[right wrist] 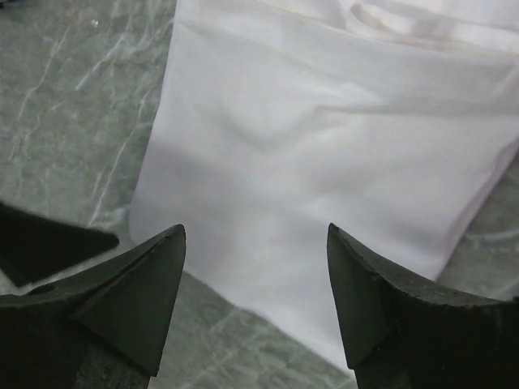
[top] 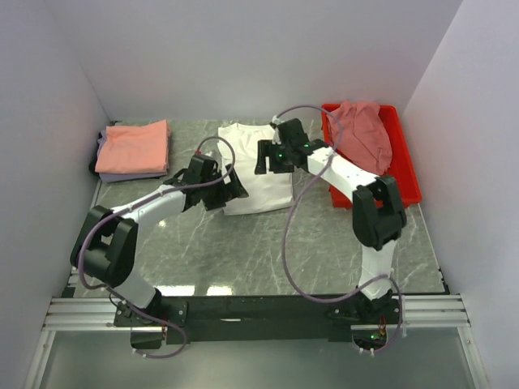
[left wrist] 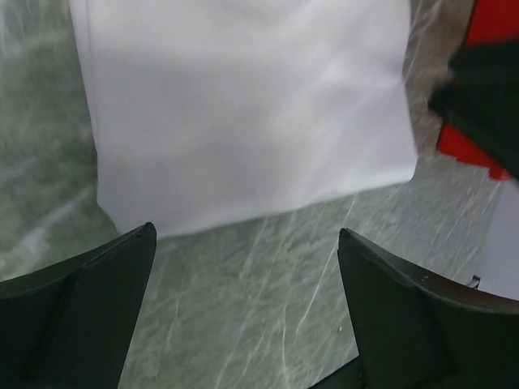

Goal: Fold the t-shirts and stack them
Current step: Fold the tshirt

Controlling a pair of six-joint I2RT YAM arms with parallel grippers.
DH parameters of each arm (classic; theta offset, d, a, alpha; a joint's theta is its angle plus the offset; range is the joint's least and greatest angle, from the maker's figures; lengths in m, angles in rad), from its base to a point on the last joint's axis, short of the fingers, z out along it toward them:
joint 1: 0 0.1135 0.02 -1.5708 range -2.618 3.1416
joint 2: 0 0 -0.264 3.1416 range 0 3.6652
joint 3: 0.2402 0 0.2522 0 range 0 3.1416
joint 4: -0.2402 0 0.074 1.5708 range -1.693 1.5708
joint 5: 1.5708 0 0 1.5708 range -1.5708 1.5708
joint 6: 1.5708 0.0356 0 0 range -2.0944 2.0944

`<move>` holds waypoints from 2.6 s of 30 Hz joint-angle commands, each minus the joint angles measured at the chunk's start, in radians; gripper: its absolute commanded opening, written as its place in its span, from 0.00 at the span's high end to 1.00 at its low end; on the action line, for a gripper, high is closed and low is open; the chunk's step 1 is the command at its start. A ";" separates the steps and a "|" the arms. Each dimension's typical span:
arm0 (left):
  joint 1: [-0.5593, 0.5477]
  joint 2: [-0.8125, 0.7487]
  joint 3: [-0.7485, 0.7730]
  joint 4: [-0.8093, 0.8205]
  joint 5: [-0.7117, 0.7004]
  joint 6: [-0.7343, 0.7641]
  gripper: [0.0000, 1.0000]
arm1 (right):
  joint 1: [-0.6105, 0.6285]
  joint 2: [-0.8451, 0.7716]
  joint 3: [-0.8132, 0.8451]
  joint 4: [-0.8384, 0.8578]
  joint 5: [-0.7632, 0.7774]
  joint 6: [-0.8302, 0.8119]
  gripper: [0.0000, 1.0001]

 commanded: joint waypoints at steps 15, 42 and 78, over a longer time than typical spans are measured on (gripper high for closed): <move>-0.041 -0.063 -0.047 0.064 -0.035 -0.009 0.01 | 0.024 -0.092 -0.138 0.150 -0.159 0.089 0.22; -0.050 0.124 -0.153 0.140 -0.018 -0.025 0.01 | 0.018 -0.095 -0.560 0.299 -0.096 0.158 0.22; -0.078 -0.051 -0.251 0.027 -0.226 -0.124 0.66 | 0.036 -0.641 -0.801 0.215 0.218 0.164 0.19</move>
